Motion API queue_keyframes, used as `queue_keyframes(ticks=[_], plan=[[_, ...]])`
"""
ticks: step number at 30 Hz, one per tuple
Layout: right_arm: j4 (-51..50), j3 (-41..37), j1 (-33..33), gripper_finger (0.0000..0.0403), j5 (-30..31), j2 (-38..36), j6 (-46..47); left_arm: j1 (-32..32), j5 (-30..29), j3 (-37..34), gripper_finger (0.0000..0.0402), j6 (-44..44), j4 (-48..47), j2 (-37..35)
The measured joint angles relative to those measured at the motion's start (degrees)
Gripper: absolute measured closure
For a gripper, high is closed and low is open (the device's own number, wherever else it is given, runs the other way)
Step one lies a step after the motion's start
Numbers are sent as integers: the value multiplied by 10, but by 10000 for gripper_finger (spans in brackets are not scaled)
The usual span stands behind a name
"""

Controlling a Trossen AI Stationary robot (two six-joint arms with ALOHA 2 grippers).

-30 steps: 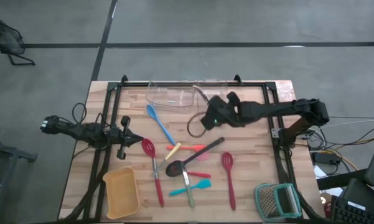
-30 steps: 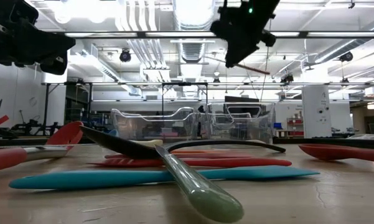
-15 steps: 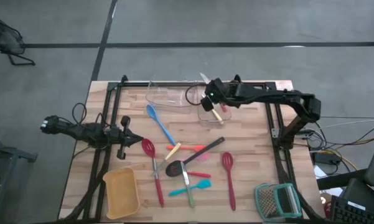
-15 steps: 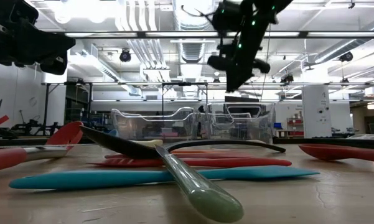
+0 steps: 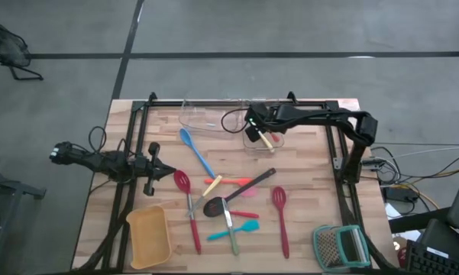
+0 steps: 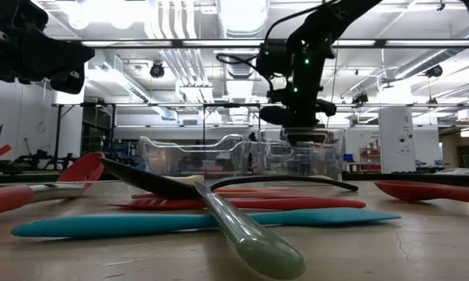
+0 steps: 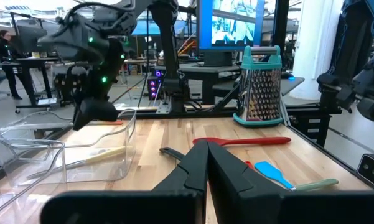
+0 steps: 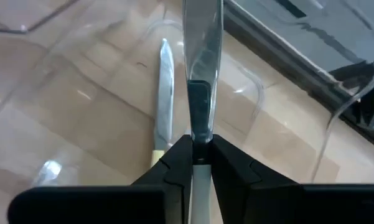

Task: Pick & Place Kitchen Items
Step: Put the orange knife into the right transparent bin, then put the green knife into the right transparent bin

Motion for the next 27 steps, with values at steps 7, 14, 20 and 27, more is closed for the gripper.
queue_keyframes(ticks=[7,14,20,27], plan=[[2,0,1,361,-2,21,-3,0,0,0,390,0,0,0],[1,0,1,351,-2,28,-5,0,0,0,390,0,0,0],[2,0,1,326,-2,28,-15,0,0,0,390,0,0,0],[0,1,1,300,-1,27,-26,0,0,0,390,0,0,0]])
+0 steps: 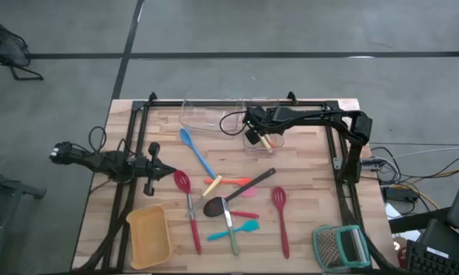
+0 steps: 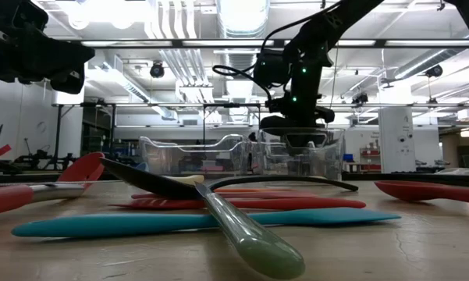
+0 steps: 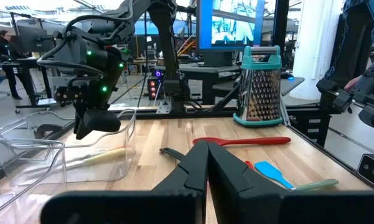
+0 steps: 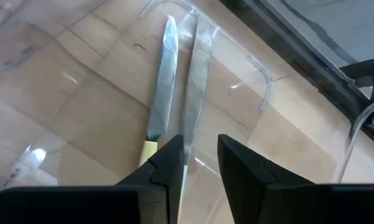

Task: Pick & Place Kitchen Items
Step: Put the green knife into the right transparent bin

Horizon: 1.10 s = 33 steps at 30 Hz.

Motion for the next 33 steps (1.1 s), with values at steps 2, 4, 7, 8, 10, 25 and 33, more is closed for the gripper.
queue_keyframes(ticks=[2,4,7,8,10,25,33], plan=[[-3,4,0,291,0,0,-16,0,0,0,390,0,0,0],[-8,12,3,281,0,-3,-27,0,0,0,390,0,0,0],[-13,28,16,265,1,-11,-46,0,0,0,390,0,0,0],[-13,34,22,260,2,-14,-52,0,0,0,390,0,0,0],[-14,44,36,249,2,-21,-65,0,0,0,390,0,0,0],[-16,95,200,196,-1,-31,-48,0,0,0,390,0,0,0],[-14,94,288,206,-81,-31,69,0,0,0,390,0,0,0]])
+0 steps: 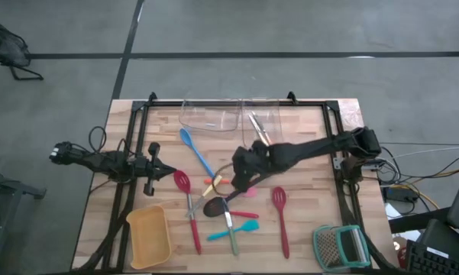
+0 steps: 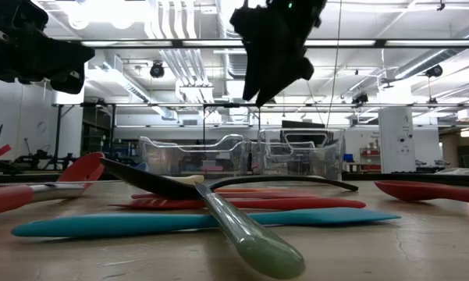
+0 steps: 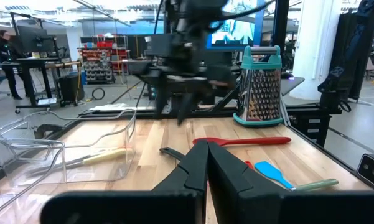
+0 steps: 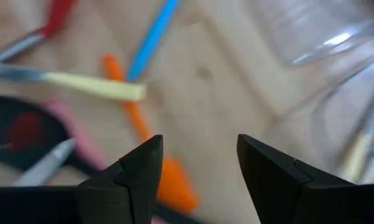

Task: Pick & Place Kitchen Items
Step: Put the green knife into the right transparent bin

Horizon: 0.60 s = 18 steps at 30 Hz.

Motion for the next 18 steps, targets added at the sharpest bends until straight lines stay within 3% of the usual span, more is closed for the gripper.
queue_keyframes(ticks=[12,18], plan=[[96,-1,102,233,-81,65,123,0,0,0,390,0,0,0],[156,9,130,225,-137,112,195,0,0,0,390,0,0,0]])
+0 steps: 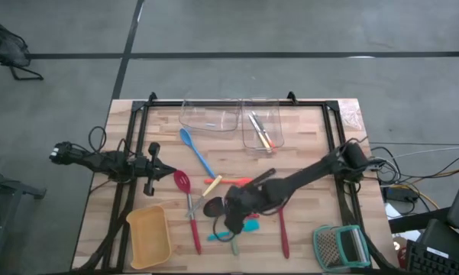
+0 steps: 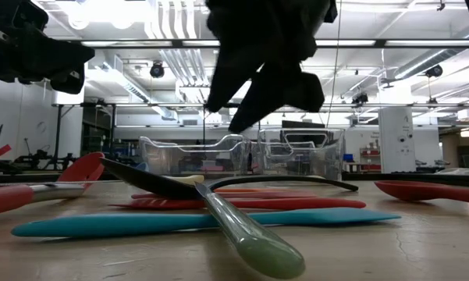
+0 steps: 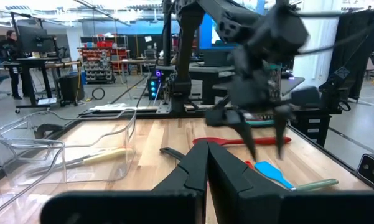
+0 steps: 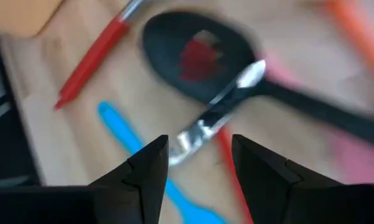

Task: Pick & Place Kitchen Items
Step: Put the green knife into the right transparent bin

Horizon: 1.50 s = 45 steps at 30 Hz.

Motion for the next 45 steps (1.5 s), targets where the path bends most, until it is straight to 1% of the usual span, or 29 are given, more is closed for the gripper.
queue_keyframes(ticks=[6,9,13,23,27,32,37,45], plan=[[0,53,18,207,-48,60,7,0,0,0,390,0,0,0],[-12,75,19,202,-48,76,22,0,0,0,390,0,0,0],[-74,96,22,205,-42,91,39,0,0,0,390,0,0,0],[-69,97,40,222,-30,94,73,0,0,0,390,0,0,0],[-69,97,49,226,-13,95,84,0,0,0,390,0,0,0],[-64,97,49,217,9,96,86,0,0,0,390,0,0,0],[-56,97,49,206,9,117,91,0,0,0,390,0,0,0],[-54,97,49,194,8,129,95,0,0,0,390,0,0,0]])
